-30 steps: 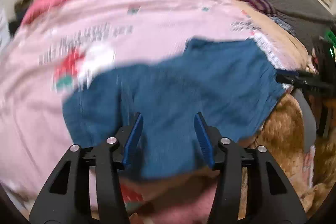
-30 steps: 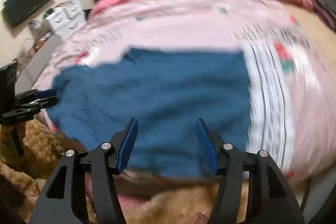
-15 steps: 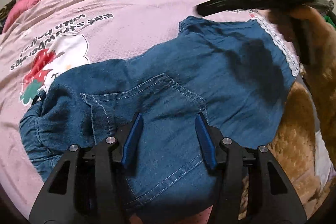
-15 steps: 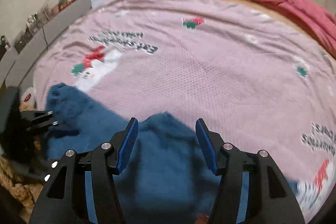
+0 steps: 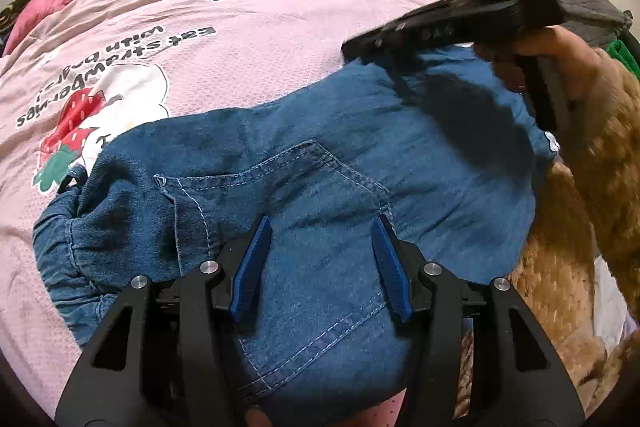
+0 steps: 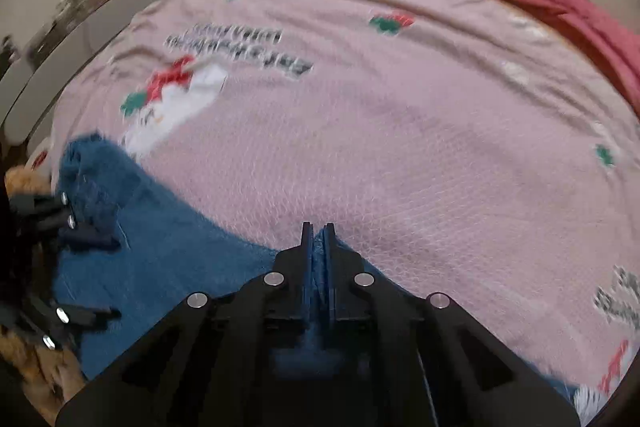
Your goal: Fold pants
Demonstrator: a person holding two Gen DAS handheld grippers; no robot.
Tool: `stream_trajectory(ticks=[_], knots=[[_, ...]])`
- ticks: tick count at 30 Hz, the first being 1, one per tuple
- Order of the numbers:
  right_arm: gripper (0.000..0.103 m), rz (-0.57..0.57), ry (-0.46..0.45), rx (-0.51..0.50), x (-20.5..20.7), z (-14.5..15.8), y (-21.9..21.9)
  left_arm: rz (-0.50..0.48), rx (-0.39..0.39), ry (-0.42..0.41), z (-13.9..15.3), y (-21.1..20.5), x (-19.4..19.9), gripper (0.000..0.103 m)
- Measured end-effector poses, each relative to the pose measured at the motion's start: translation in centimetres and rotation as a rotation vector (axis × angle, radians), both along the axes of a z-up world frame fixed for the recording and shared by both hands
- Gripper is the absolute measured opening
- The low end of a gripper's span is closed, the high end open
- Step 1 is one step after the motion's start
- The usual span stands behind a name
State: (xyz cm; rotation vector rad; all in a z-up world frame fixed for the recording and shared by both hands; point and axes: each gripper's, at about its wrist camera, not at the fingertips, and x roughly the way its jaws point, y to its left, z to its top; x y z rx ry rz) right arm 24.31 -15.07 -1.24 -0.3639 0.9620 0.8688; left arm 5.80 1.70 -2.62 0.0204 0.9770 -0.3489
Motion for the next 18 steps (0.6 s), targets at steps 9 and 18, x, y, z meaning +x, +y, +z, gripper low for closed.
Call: stream_trajectory(ticks=[9,18], knots=[[0.003,-0.055,-0.018,-0.012,3.1,-0.7,2.2,0.009,0.005,-0.003,-0.2,-0.4,0.5,0.049],[0.049,-0.278,0.035,0.196,4.0,0.7,-4.8,-0.003,0.023,-0.022,-0.5,-0.5,0.3,0.049]])
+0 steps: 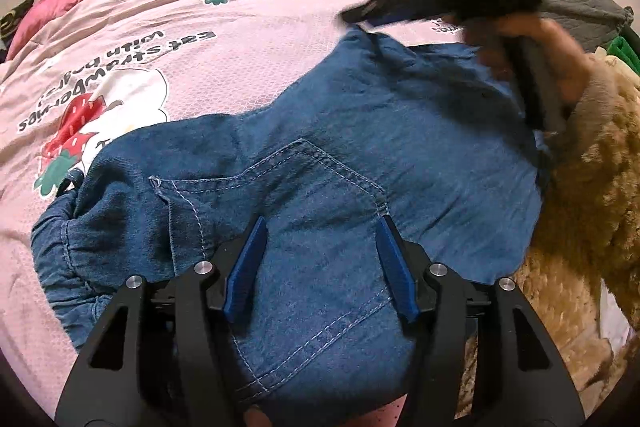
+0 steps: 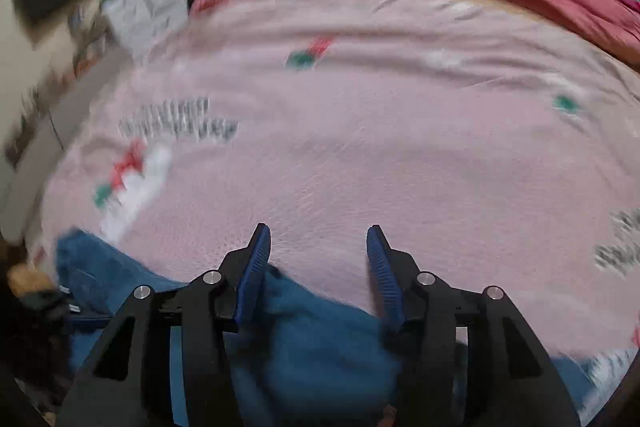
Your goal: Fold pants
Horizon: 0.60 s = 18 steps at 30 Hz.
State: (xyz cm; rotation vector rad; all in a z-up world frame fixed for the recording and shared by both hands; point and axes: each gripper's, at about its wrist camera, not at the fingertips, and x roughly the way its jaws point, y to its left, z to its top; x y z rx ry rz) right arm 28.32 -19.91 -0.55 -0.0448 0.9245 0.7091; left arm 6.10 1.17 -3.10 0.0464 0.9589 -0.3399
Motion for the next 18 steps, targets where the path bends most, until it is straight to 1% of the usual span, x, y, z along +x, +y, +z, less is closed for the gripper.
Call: stream_trajectory(ticks=[1,3,5,7,8,10,12,15,17,18], knots=[[0.049,-0.026,-0.018,0.019,-0.4,0.8,-1.5,-0.004,-0.003,-0.001,0.2,0.0,-0.1,0.049],[0.049,-0.116,-0.059,0.066,-1.5,2.7,-6.5,-0.02,-0.029,-0.016,1.1,0.2,-0.6,0.05],[0.05,-0.206,-0.082,0.087,-2.5,3.6,-11.2,-0.027,-0.065,-0.07,2.8,0.7,-1.3,0.05],[0.051,-0.306,-0.099,0.065,-3.8,3.9,-15.9,-0.003,-0.082,-0.166,5.0,1.5,-1.8,0.05],[0.051,-0.335,-0.096,0.056,-4.2,3.7,-17.5,0.008,-0.093,-0.191,5.7,1.7,-1.6,0.05],[0.051,-0.384,-0.074,0.031,-4.8,2.9,-20.3,0.003,-0.105,-0.185,6.3,1.4,-0.5,0.05],[0.052,-0.417,-0.027,0.007,-4.8,1.8,-22.1,-0.012,-0.085,-0.164,6.5,0.1,1.3,0.05],[0.052,-0.397,0.031,0.042,-4.0,0.4,-22.9,-0.065,-0.091,-0.134,6.8,-2.7,3.8,0.05],[0.052,-0.38,0.057,0.067,-3.0,-0.2,-22.4,-0.098,-0.102,-0.102,6.4,-4.4,5.5,0.05],[0.052,-0.369,0.069,0.075,-2.4,-0.5,-22.2,-0.102,-0.113,-0.073,6.0,-5.4,6.7,0.05]])
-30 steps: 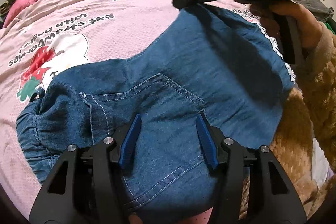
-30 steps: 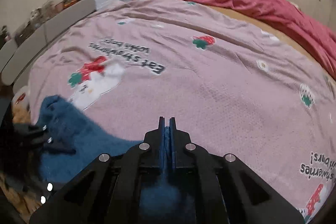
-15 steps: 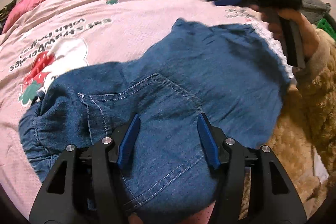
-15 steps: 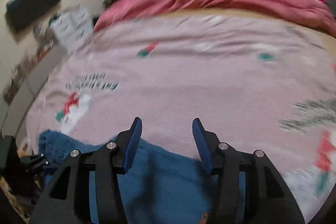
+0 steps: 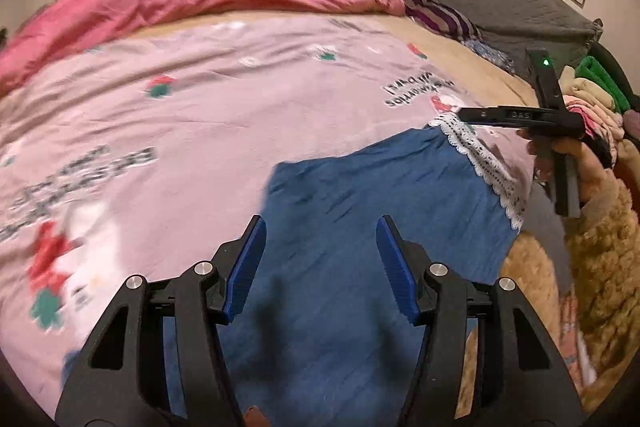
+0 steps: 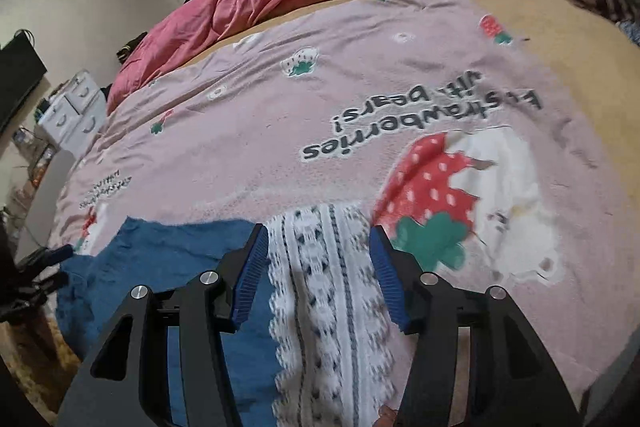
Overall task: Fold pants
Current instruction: 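Pull the lace hem with the right gripper toward the left gripper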
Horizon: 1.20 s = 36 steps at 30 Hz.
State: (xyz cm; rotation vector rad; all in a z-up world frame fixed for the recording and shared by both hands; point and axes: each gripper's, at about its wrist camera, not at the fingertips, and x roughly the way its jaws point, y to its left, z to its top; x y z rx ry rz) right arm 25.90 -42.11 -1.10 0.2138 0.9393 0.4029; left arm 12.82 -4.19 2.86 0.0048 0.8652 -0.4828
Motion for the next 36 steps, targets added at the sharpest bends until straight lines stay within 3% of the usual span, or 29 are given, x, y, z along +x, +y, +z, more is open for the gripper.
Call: stream_trajectory(ticks=[6,7,8,11,13,16,21,24,25,26,28,31,32,36], knots=[[0.047,0.046,0.092,0.019,3.2,-2.7,1.3,0.003,-0.024,0.098,-4.2,-1.9,3.9,0.05],[0.039,0.049,0.088,0.015,3.0,-3.0,1.4,0.017,-0.044,0.12,-5.1,-1.6,4.2,0.05],[0.024,0.054,0.071,0.004,2.6,-2.8,1.4,0.026,-0.05,0.134,-5.6,-1.5,4.4,0.05],[0.018,0.072,0.014,0.048,1.1,-1.7,0.9,0.022,-0.063,0.151,-6.6,-1.3,4.6,0.05],[0.017,0.082,-0.053,0.021,-0.1,-0.4,1.1,0.014,-0.034,0.131,-6.4,-1.6,4.3,0.05],[0.017,0.077,-0.083,-0.003,0.0,0.1,1.2,0.008,0.01,0.108,-6.6,-2.2,4.0,0.05],[0.018,0.071,-0.065,-0.175,2.1,-2.3,3.1,0.004,0.031,0.084,-6.7,-2.2,3.8,0.05],[0.019,0.063,-0.075,-0.222,2.2,-3.2,3.6,0.001,0.03,0.075,-6.9,-2.2,3.8,0.05],[0.022,0.057,-0.083,-0.226,2.0,-3.2,3.6,0.0,0.034,0.071,-6.9,-2.2,3.7,0.05],[0.041,0.048,-0.09,-0.239,1.9,-3.2,3.7,-0.001,0.041,0.067,-6.9,-2.3,3.6,0.05],[0.058,-0.004,-0.112,-0.297,1.4,-2.9,3.2,-0.002,0.048,0.058,-7.0,-2.4,3.5,0.05],[0.059,-0.05,-0.133,-0.205,-0.7,-1.4,1.0,-0.009,0.05,0.063,-6.6,-2.1,3.0,0.05],[0.065,-0.086,-0.142,-0.172,-2.3,-0.9,-0.2,-0.008,0.051,0.065,-6.4,-1.8,2.8,0.051],[0.068,-0.141,-0.11,-0.081,-7.4,-1.0,-3.0,0.005,0.057,0.04,-4.9,-0.4,0.5,0.061]])
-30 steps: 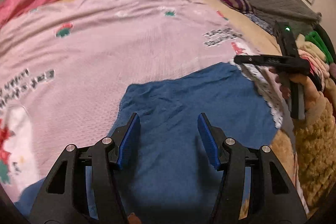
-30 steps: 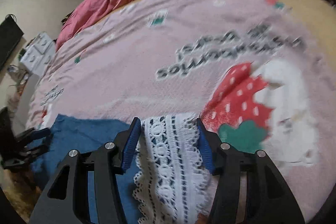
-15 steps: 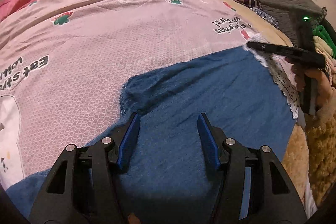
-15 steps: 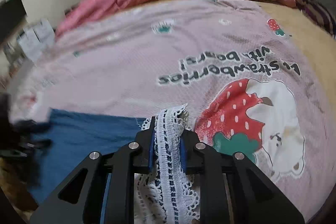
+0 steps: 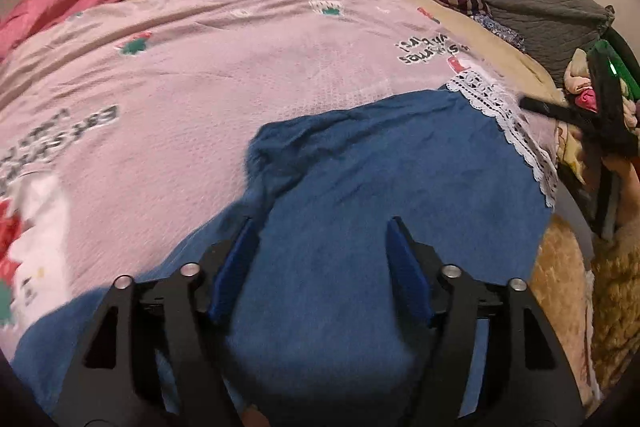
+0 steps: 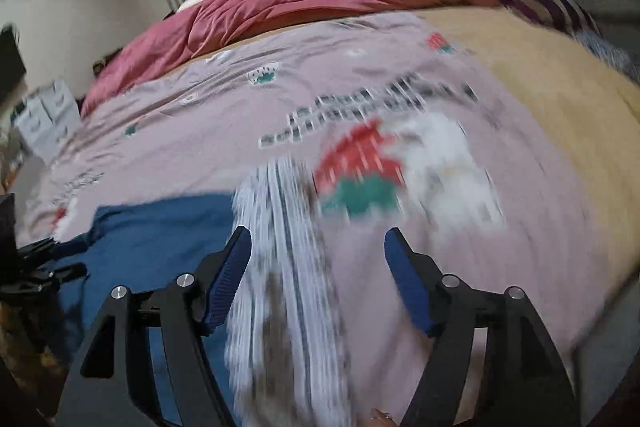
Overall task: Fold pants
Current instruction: 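Pull the lace hem with the right gripper toward the left gripper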
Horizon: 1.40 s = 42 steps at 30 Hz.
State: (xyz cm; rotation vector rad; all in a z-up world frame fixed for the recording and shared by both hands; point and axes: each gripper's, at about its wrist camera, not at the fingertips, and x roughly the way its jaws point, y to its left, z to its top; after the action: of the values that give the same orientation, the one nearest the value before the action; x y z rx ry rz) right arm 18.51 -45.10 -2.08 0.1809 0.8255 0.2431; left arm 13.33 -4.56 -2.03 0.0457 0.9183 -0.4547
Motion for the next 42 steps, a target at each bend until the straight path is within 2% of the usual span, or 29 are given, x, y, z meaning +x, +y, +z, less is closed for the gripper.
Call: stream_trajectory(ticks=[4,8,11,13,16,17,19,20,24,26,28,31,32,33,34,35,36,39,42], knots=[[0.068,-0.044,0.053,0.067,-5.1,-0.7,-1.6,0.042,0.004,-0.053,1.7,1.8,-2.6,0.063],[0.068,-0.047,0.081,0.096,-8.1,-1.2,-1.3,0.1,-0.014,-0.057,2.3,3.6,-5.8,0.063],[0.068,-0.027,0.111,0.041,-8.4,-1.8,-0.2,0.147,-0.017,-0.07,2.4,4.5,-8.1,0.064],[0.068,-0.042,0.136,0.026,-8.1,-2.4,-0.2,0.222,0.006,-0.09,2.5,5.7,-9.9,0.065],[0.068,-0.047,0.173,0.105,-7.6,-3.3,-0.9,0.326,0.043,-0.098,2.7,7.7,-11.6,0.067],[0.065,-0.044,0.181,0.124,-7.3,-3.6,-1.0,0.34,0.041,-0.097,2.8,8.1,-11.8,0.067],[0.051,-0.033,0.189,0.136,-7.0,-3.9,-0.7,0.353,0.002,-0.098,3.2,9.0,-12.0,0.067],[0.049,-0.046,0.186,0.119,-6.9,-3.9,-0.5,0.348,-0.012,-0.097,3.2,9.1,-11.9,0.067],[0.037,-0.056,0.174,0.11,-7.1,-3.7,-0.4,0.303,0.046,-0.078,2.7,7.8,-11.2,0.066],[0.024,-0.056,0.166,0.098,-7.3,-3.6,-0.6,0.285,0.051,-0.063,2.3,7.3,-11.1,0.061],[0.022,-0.048,0.154,0.111,-7.7,-3.2,-0.6,0.277,0.073,-0.081,2.4,6.8,-11.1,0.056],[0.021,-0.042,0.136,0.063,-7.8,-2.7,0.1,0.271,0.116,-0.113,2.7,6.6,-11.0,0.053],[0.021,-0.042,0.133,0.052,-7.8,-2.6,0.2,0.294,0.144,-0.094,2.3,6.9,-10.7,0.051],[0.021,-0.043,0.136,0.043,-7.8,-2.7,0.2,0.343,0.224,-0.066,1.4,7.4,-10.2,0.047],[0.021,-0.052,0.143,0.032,-7.7,-2.9,0.2,0.368,0.283,-0.044,0.5,7.9,-9.9,0.036],[0.021,-0.051,0.147,0.031,-7.6,-3.0,0.2,0.381,0.279,-0.021,-0.2,8.6,-9.8,0.033],[0.021,-0.051,0.149,0.02,-7.7,-3.1,0.3,0.389,0.234,-0.008,-0.4,9.3,-10.0,0.033],[0.022,-0.052,0.153,-0.009,-7.7,-3.4,0.5,0.384,0.224,-0.016,-0.3,9.5,-10.0,0.033],[0.025,-0.065,0.168,0.025,-7.3,-3.9,0.0,0.386,0.182,-0.019,-0.5,10.1,-10.0,0.033]])
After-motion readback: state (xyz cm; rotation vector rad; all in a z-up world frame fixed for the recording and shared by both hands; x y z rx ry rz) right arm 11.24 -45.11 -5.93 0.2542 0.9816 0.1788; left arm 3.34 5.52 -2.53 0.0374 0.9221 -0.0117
